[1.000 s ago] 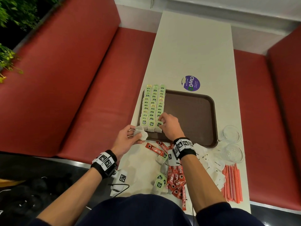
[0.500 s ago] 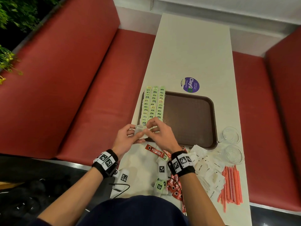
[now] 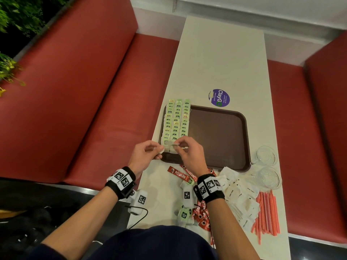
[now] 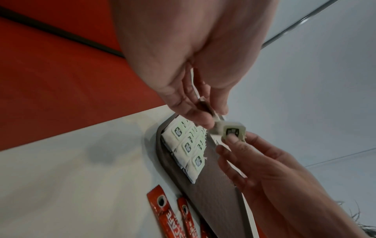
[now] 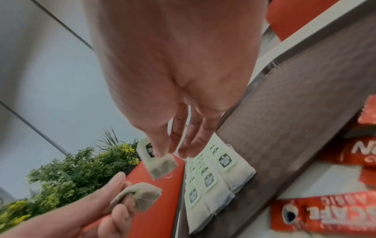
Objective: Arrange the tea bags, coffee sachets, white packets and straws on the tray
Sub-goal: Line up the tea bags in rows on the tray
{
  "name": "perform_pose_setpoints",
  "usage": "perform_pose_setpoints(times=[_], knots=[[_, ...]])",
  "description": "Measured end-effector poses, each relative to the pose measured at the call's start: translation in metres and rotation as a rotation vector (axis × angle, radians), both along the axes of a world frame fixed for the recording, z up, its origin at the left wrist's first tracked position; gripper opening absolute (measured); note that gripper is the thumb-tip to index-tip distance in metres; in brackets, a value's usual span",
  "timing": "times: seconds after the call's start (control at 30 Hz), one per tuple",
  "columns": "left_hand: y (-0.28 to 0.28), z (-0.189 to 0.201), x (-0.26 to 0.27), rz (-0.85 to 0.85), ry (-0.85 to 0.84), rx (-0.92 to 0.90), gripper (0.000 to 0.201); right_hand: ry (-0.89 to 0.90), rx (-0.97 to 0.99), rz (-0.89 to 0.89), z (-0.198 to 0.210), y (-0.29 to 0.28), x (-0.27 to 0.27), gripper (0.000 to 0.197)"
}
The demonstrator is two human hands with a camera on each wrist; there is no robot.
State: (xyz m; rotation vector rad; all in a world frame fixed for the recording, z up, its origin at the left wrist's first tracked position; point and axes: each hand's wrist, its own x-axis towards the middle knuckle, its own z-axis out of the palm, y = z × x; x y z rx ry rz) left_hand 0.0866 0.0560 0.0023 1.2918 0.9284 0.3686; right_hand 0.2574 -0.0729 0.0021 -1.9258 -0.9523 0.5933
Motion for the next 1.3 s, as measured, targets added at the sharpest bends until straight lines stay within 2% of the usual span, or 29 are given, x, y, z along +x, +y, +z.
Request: perform_pose_setpoints(times=[0.13, 0.2, 0.27, 0.43, 0.6, 0.83, 1.03, 1.23, 1.3], knots=[[0.011, 0.004, 0.002, -0.14, 0.087, 0.092, 0.029, -0.085, -0.094, -0.042, -0.014, 0.004, 0.014, 0.013], [0.014, 0.003, 0.005, -0.182, 0.124, 0.138, 0.025, -0.15, -0.13, -0.042, -0.019, 0.006, 0.017, 0.015], [0.015, 0.0, 0.009, -0.173, 0.144, 0.176, 0.02, -0.161, -0.137, -0.032, -0.022, 0.006, 0.018, 0.015], [0.022, -0.016, 0.019, -0.154, 0.312, 0.429, 0.011, -0.116, -0.211, 0.049, -0.028, 0.007, 0.016, 0.01], [0.025, -0.029, 0.031, -0.182, 0.422, 0.43, 0.012, -0.081, -0.319, 0.114, -0.034, 0.013, 0.014, 0.015], [0.026, -0.038, 0.039, -0.314, 0.548, 0.479, 0.016, -0.213, -0.472, 0.214, -0.034, 0.019, 0.015, 0.018], [0.024, -0.041, 0.042, -0.311, 0.536, 0.567, 0.011, -0.233, -0.459, 0.166, -0.029, 0.024, 0.014, 0.019], [0.018, -0.039, 0.041, -0.243, 0.471, 0.611, 0.033, -0.228, -0.411, 0.058, -0.018, 0.02, 0.01, 0.026], [0.012, -0.032, 0.037, -0.229, 0.414, 0.665, 0.033, -0.227, -0.367, 0.024, -0.009, 0.013, 0.01, 0.026]])
